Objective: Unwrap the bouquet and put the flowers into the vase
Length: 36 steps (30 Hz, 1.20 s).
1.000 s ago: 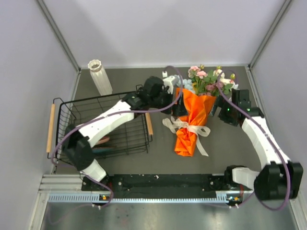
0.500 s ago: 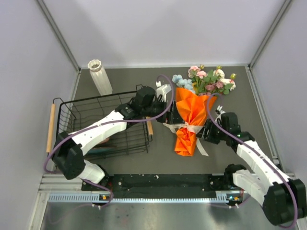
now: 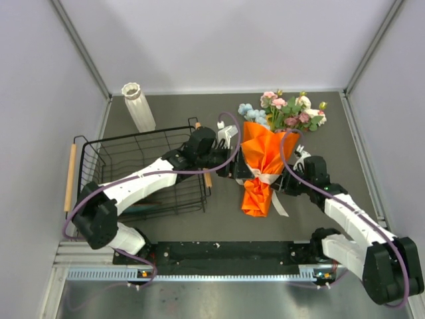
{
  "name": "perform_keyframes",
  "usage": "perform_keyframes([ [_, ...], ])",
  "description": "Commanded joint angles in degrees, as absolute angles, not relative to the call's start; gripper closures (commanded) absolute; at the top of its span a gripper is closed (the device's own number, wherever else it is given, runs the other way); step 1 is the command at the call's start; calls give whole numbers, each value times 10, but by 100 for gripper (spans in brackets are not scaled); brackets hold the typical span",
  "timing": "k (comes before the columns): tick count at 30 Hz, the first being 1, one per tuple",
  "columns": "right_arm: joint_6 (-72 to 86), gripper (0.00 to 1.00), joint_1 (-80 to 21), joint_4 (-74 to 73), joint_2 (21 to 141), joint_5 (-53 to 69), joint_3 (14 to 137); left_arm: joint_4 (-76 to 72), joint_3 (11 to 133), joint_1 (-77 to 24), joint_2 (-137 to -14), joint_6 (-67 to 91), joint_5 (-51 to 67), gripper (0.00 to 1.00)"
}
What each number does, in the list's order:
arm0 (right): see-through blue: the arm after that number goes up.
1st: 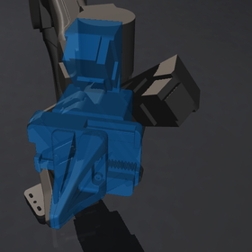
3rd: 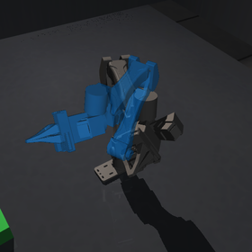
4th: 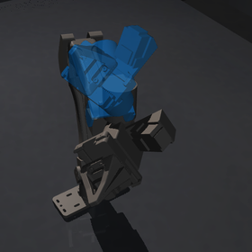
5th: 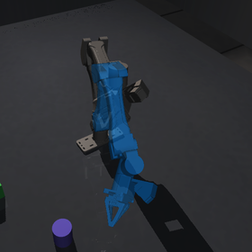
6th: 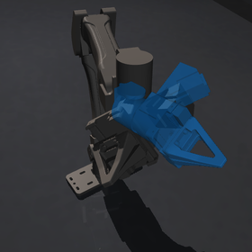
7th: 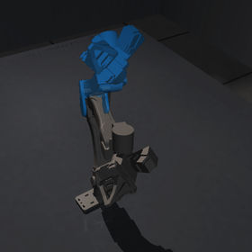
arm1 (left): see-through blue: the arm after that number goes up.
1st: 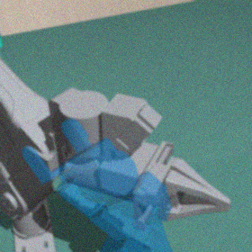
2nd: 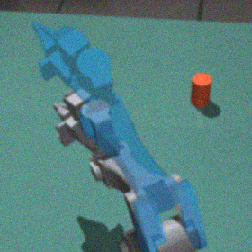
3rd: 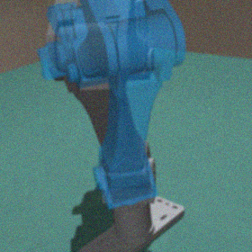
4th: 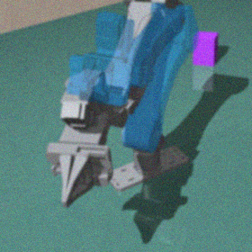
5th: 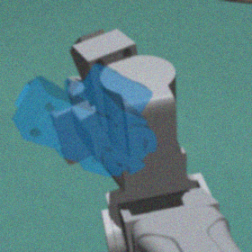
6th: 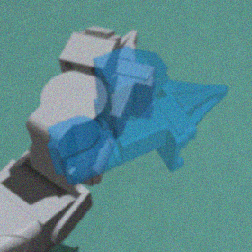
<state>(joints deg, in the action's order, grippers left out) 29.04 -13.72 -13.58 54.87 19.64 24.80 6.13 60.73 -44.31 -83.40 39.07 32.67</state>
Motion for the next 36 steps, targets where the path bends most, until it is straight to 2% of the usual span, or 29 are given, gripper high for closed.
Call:
perform_keyframes([
  [1, 266, 54, -139, -65, 574, 236, 243, 22, 613, -446, -823, 391, 341, 25],
  [4, 259, 52, -139, -50, 608, 247, 244, 23, 616, -446, -830, 392, 345, 27],
  [6, 257, 57, -140, -45, 627, 260, 249, 23, 616, -446, -831, 392, 343, 27],
  [7, 257, 61, -139, -43, 628, 259, 251, 23, 616, -446, -831, 392, 340, 28],
  [8, 258, 70, -139, -44, 628, 255, 251, 23, 615, -446, -831, 390, 339, 28],
  [12, 259, 82, -139, -49, 614, 245, 250, 25, 616, -446, -838, 388, 331, 30],
  [22, 255, 79, -139, -127, 528, 185, 255, 63, 636, -446, -865, 357, 301, 31],
  [23, 255, 80, -139, -126, 532, 186, 255, 63, 639, -446, -867, 357, 302, 31],
  [24, 251, 86, -140, -125, 537, 187, 257, 63, 639, -446, -867, 358, 304, 30],
  [25, 249, 98, -140, -123, 541, 188, 261, 63, 638, -446, -868, 359, 304, 30],
  [31, 241, 100, -139, -116, 576, 185, 273, 73, 639, -446, -873, 353, 289, 29],
  [34, 246, 100, -139, -115, 582, 175, 276, 96, 647, -446, -882, 351, 262, 40],
  [35, 250, 100, -140, -116, 583, 172, 276, 109, 663, -447, -895, 348, 232, 50],
  [36, 254, 100, -140, -117, 583, 166, 276, 137, 674, -449, -903, 336, 221, 53],
])
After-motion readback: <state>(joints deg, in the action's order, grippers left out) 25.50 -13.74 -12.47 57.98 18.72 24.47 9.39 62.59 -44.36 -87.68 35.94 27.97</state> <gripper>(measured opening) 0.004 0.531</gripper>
